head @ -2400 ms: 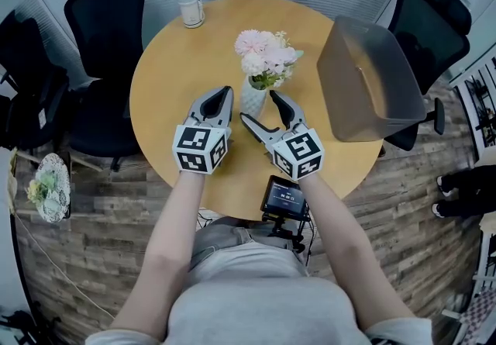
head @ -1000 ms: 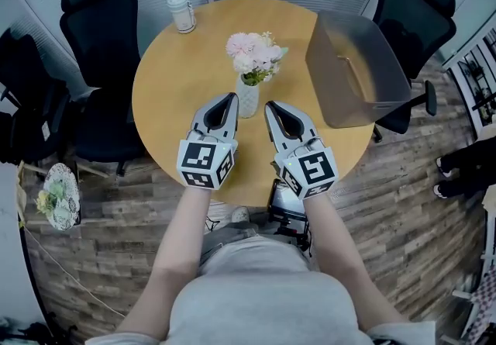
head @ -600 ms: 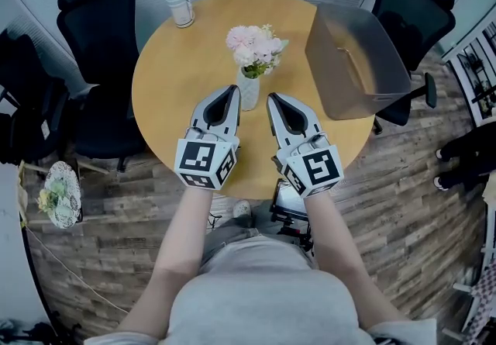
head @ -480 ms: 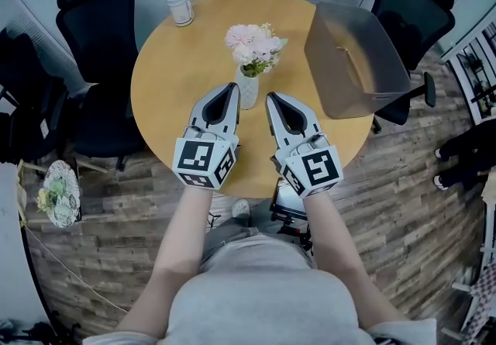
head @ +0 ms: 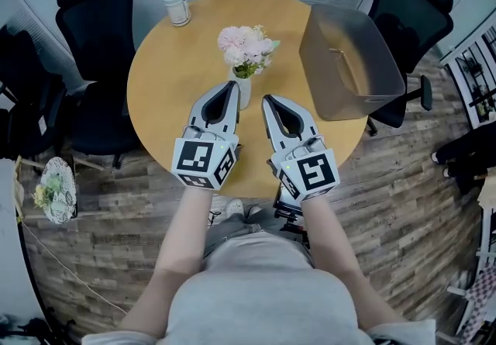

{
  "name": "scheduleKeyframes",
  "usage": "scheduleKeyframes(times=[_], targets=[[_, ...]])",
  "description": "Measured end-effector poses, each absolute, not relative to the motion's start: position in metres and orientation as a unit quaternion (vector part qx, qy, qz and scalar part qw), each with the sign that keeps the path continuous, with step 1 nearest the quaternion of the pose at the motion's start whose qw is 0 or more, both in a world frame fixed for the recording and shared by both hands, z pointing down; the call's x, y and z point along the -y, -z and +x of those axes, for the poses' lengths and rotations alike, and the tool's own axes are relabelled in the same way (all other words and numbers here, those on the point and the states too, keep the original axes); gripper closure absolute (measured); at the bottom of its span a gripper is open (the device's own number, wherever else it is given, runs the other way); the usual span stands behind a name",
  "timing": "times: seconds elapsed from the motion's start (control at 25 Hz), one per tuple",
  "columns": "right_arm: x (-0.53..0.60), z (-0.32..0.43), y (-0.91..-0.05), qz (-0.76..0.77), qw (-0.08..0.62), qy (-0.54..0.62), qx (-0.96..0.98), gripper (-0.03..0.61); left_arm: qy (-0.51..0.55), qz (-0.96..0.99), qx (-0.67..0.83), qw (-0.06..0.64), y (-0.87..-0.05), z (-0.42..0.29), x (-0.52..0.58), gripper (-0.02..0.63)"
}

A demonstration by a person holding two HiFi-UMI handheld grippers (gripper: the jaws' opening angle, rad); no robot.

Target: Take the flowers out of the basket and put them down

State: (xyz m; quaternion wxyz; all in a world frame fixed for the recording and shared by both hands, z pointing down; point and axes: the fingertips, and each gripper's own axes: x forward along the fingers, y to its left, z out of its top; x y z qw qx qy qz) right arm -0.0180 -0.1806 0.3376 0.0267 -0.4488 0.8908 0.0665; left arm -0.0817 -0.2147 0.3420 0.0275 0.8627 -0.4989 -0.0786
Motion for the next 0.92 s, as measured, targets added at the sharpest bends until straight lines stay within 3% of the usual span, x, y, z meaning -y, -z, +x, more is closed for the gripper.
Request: scheduleKeyframes(times=[0.92], targets=[[0.171, -0.002, -0.312, -0.44, 0.054, -0.047, -0.895, 0.555, 0.067, 0.859, 0.507, 0.011, -0.325, -0.061, 0.194, 0.611]])
